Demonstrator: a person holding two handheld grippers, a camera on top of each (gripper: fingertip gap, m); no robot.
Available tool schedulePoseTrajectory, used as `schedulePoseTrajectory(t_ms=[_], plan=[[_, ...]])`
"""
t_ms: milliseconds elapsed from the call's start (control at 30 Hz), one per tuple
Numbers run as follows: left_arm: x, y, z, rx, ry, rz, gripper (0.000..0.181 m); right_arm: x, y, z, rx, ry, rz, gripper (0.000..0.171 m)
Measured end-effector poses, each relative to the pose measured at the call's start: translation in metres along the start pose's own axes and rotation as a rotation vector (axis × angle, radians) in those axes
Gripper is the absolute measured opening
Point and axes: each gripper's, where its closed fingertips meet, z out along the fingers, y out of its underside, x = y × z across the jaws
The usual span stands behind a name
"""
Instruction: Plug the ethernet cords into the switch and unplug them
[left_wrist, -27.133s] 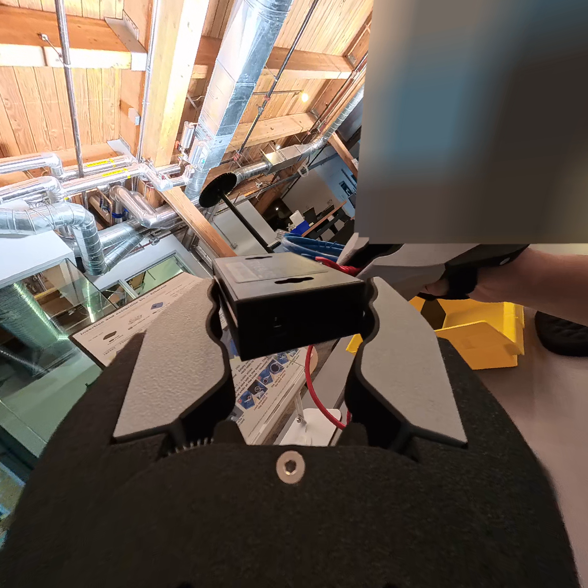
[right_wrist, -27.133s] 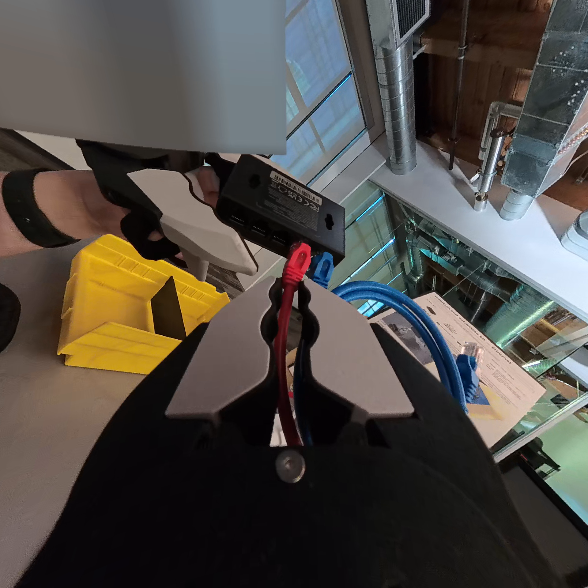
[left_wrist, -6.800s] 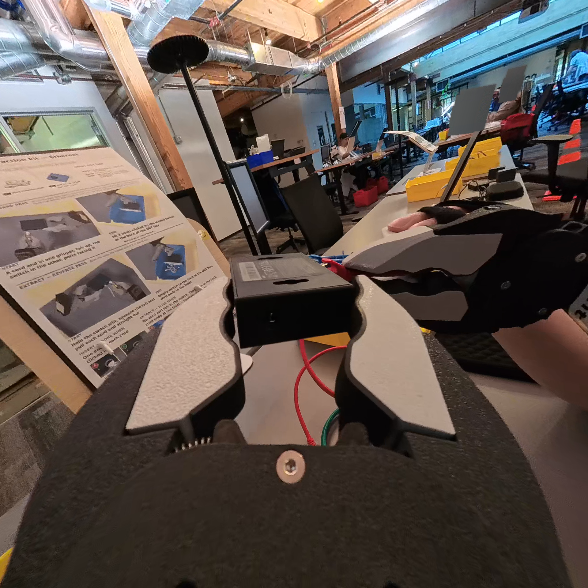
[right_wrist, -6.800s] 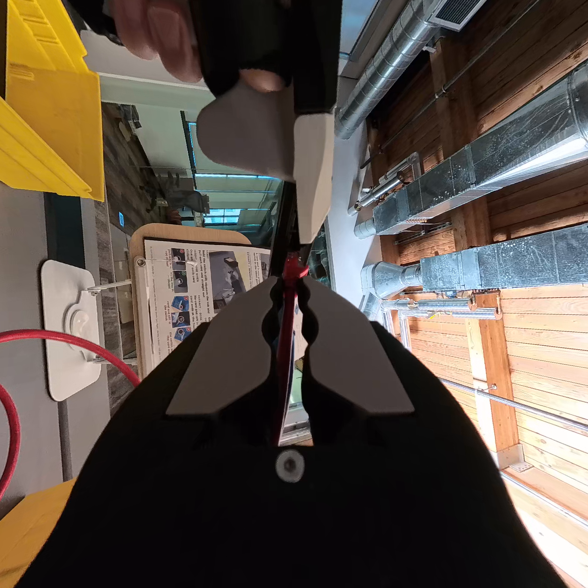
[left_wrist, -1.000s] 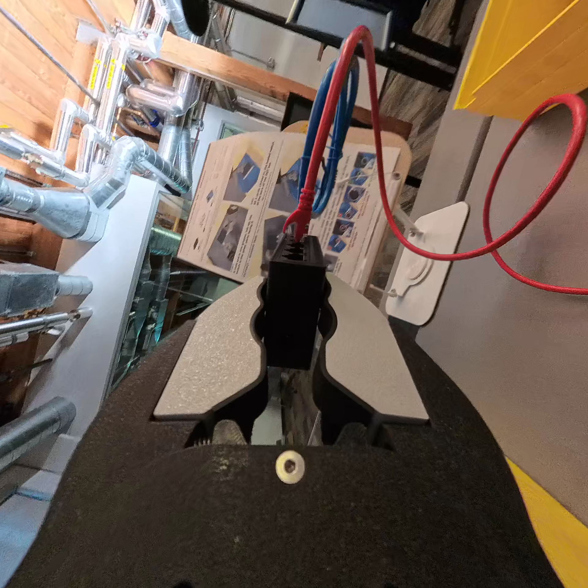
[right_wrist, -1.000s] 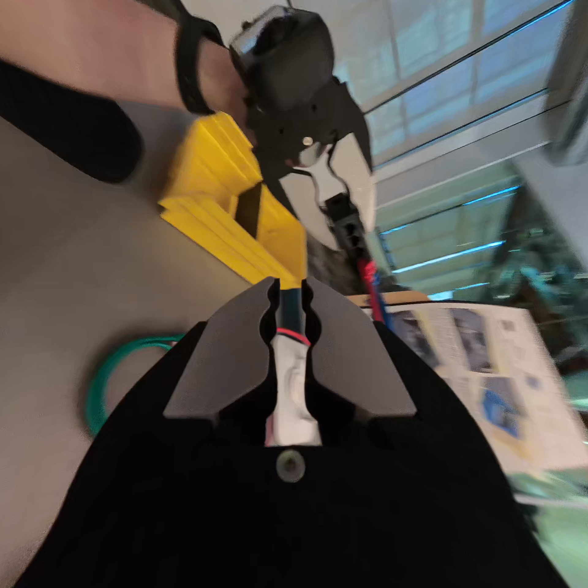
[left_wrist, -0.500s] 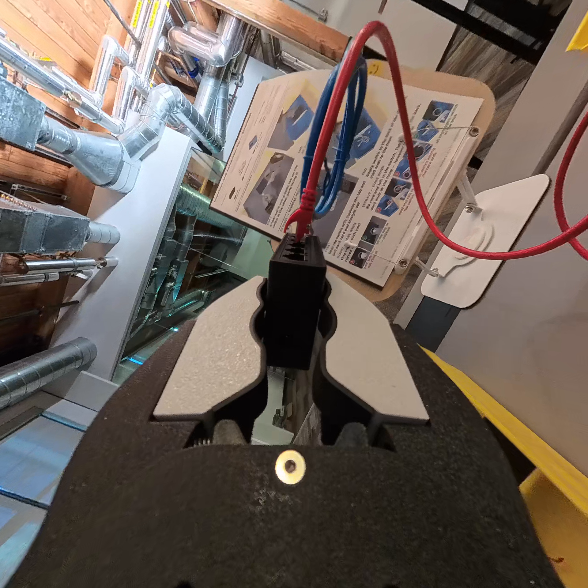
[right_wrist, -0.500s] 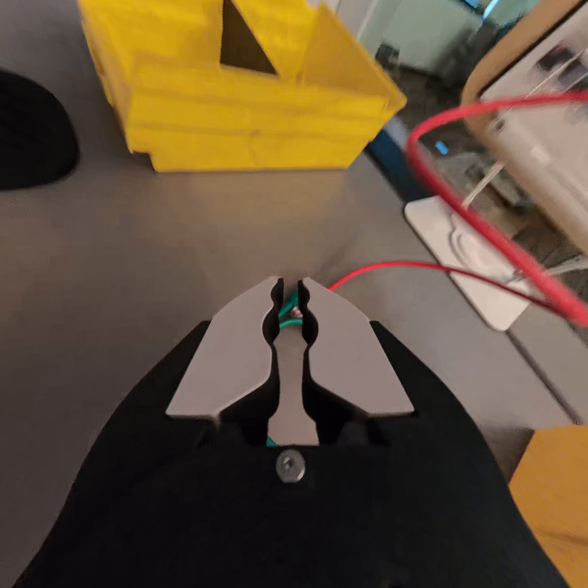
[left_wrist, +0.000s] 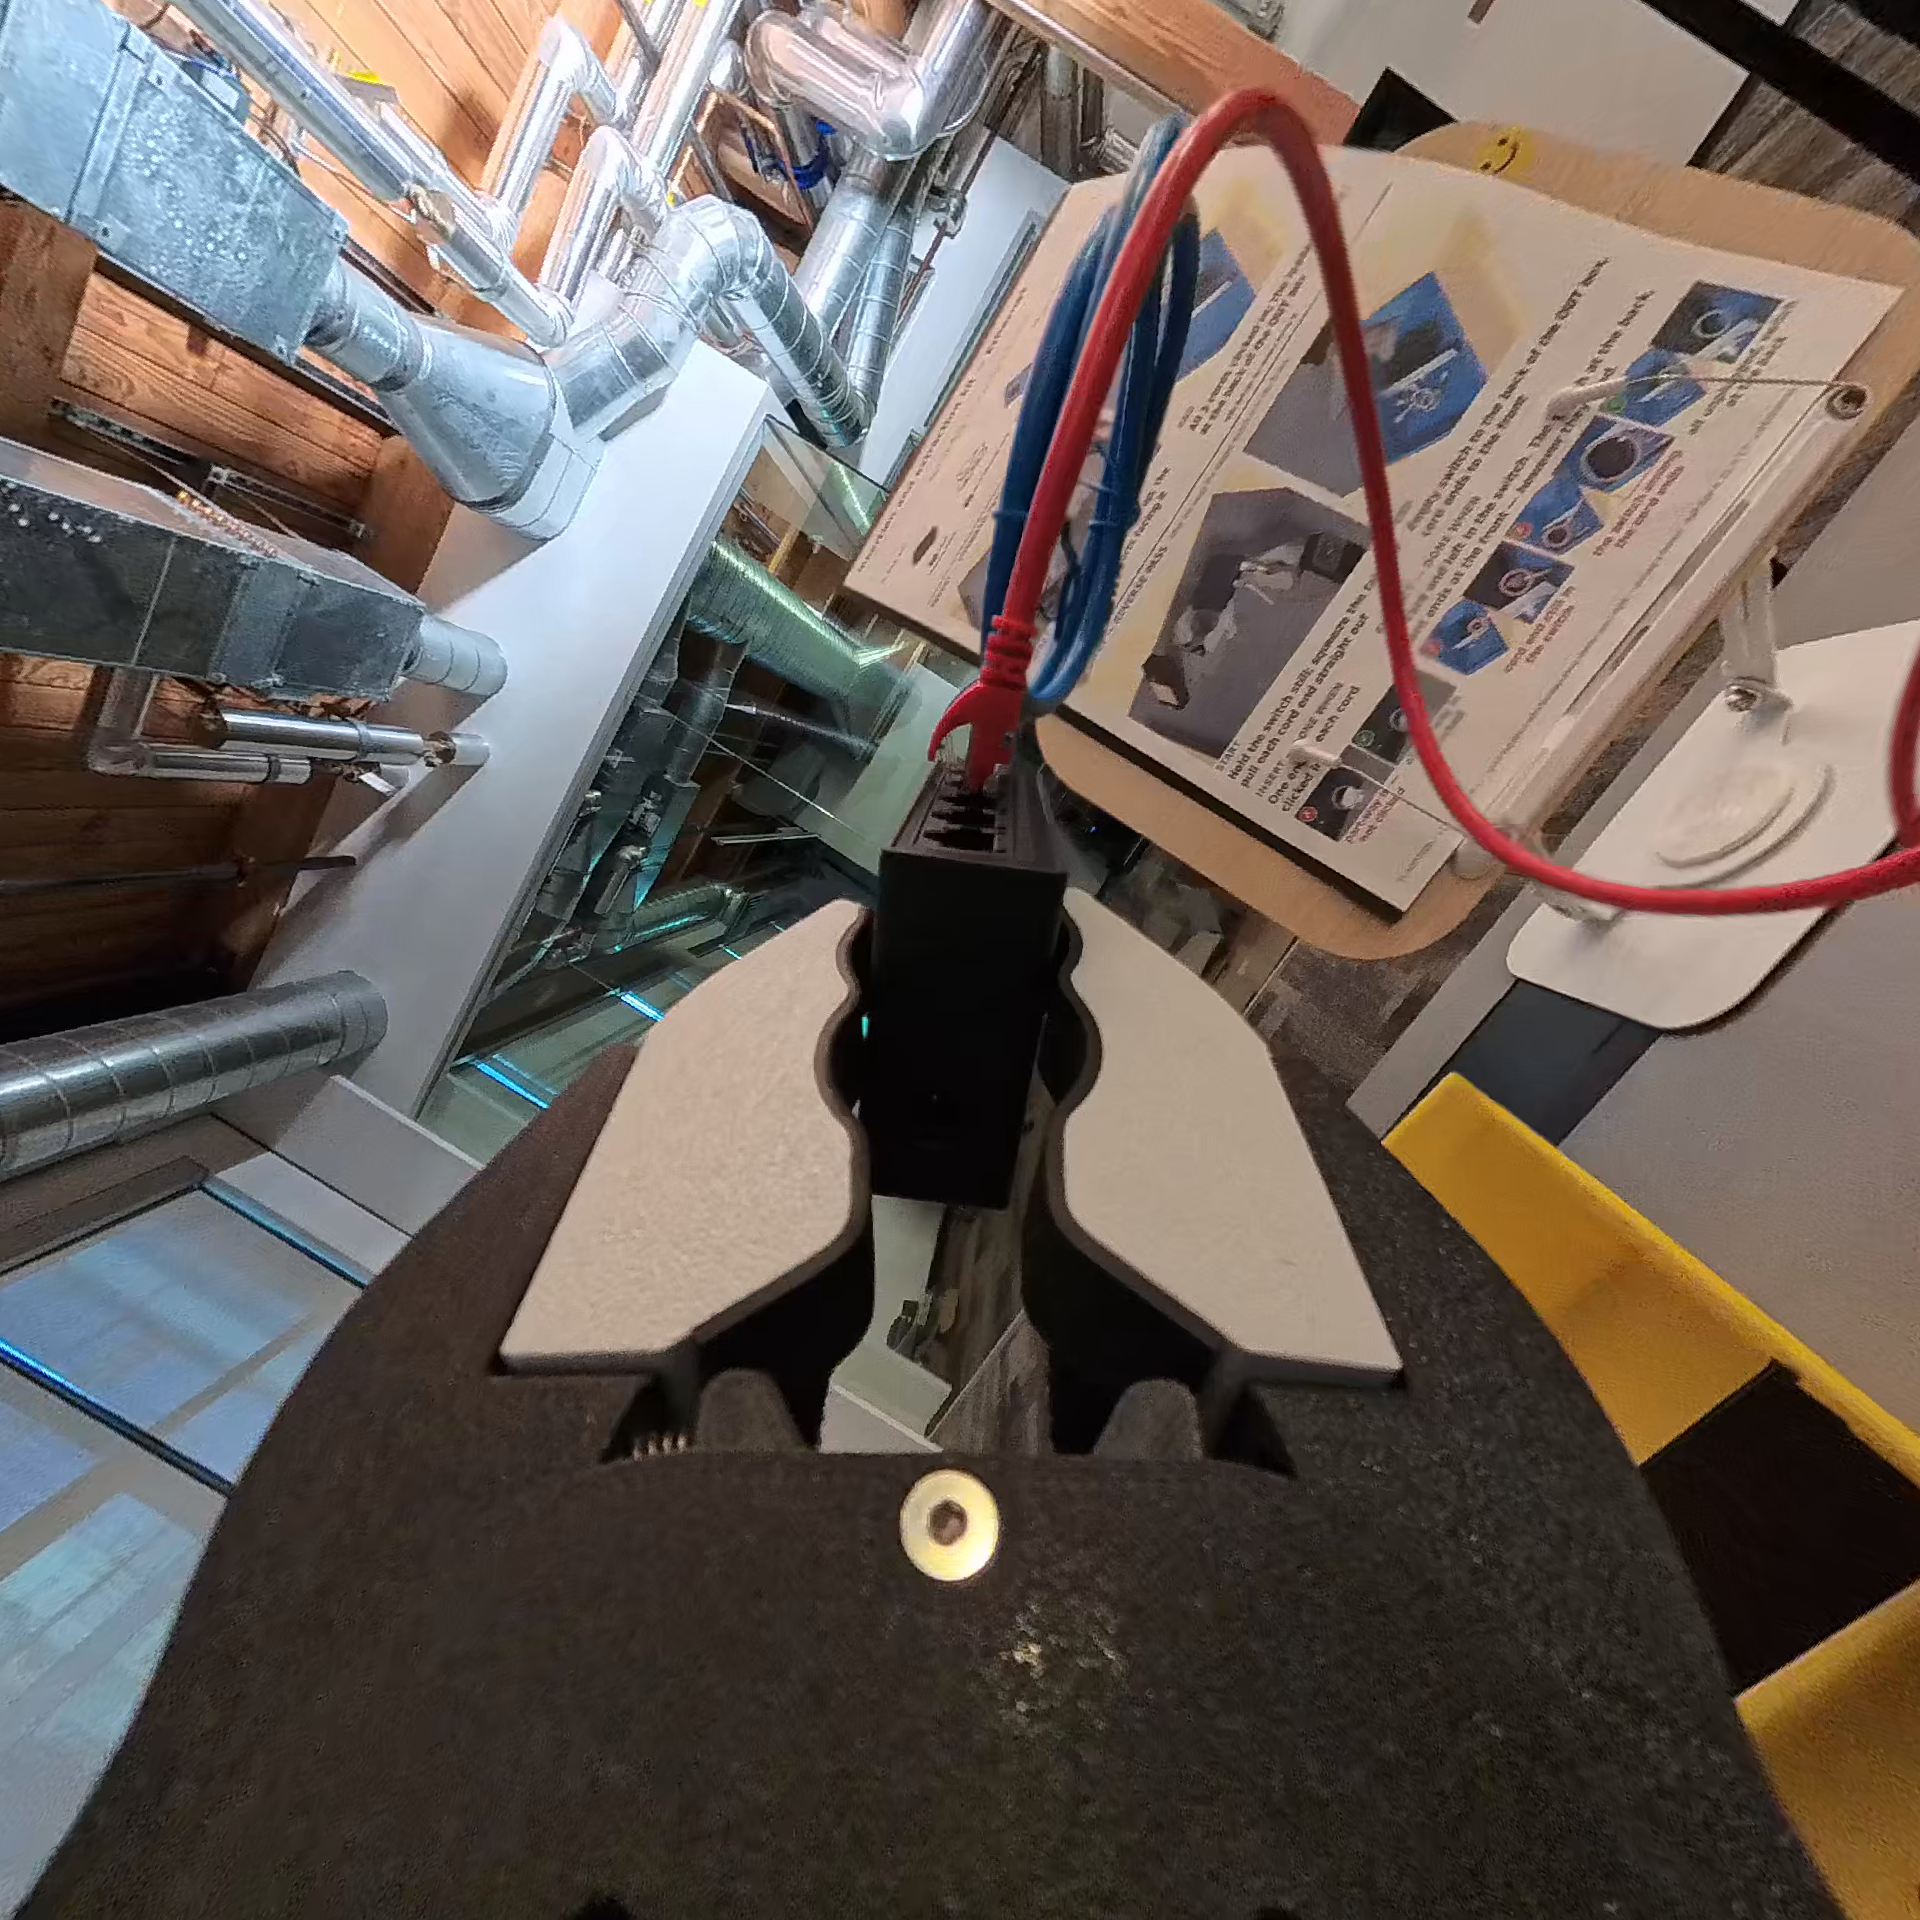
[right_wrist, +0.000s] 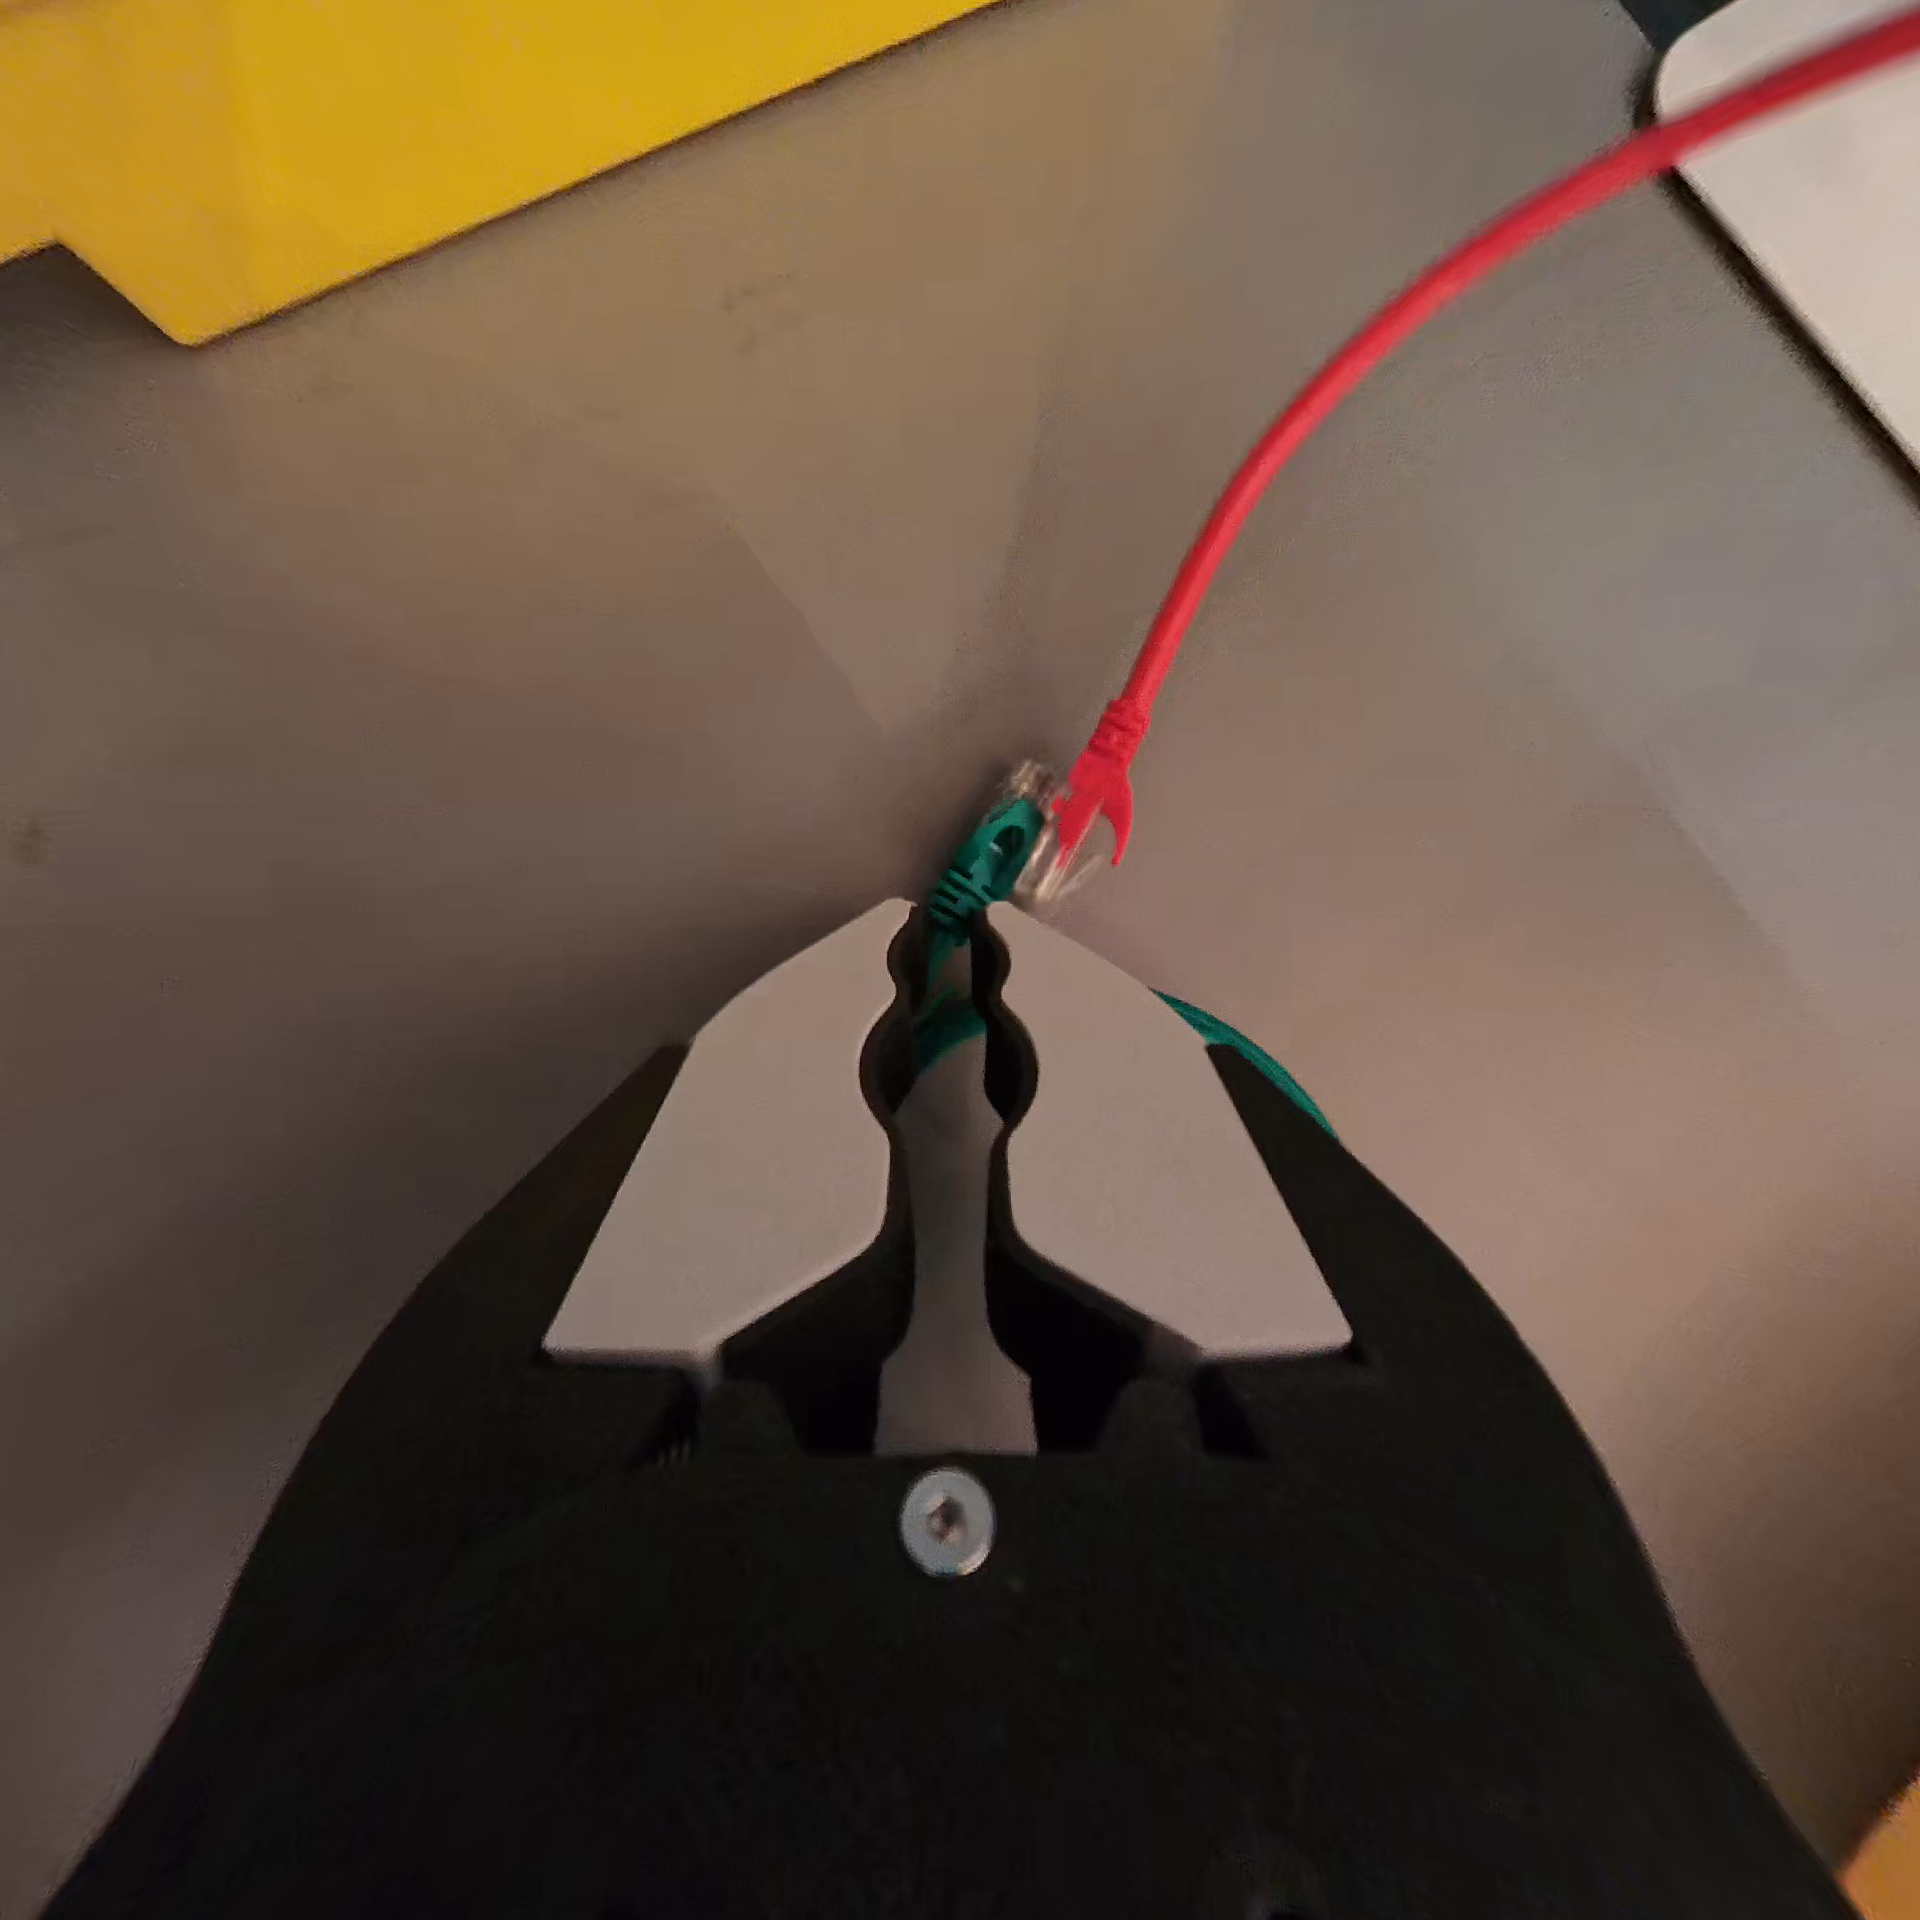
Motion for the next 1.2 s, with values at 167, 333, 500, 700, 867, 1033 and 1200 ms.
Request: schedulePoseTrajectory(t_ms=[167,333,500,700,867,1033,1200], plan=[[-0.005,0.002,-0.001,-0.001,-0.012,-0.015,0.03,0.005,0.002,0.003,-0.06,0.084,-0.056,0.012],[0.0,-0.004,0.0,0.009,0.001,0.0,0.03,0.015,-0.003,0.007,-0.092,0.162,-0.076,0.02],[0.006,-0.007,0.003,0.012,0.016,0.012,0.03,0.019,-0.006,0.01,-0.12,0.154,-0.01,0.027],[0.009,-0.009,0.004,0.016,0.024,0.009,0.03,0.011,-0.001,0.015,-0.177,0.027,0.06,0.016],[0.01,-0.009,0.004,0.022,0.032,-0.004,0.03,-0.009,0.0,0.011,-0.148,-0.106,-0.024,0.015],[0.012,-0.01,0.005,0.024,0.035,0.006,0.03,-0.015,0.013,-0.002,-0.139,-0.154,-0.125,0.014],[0.021,-0.014,0.009,0.028,0.054,0.025,0.03,-0.018,0.013,-0.002,-0.039,-0.147,-0.08,0.015]])
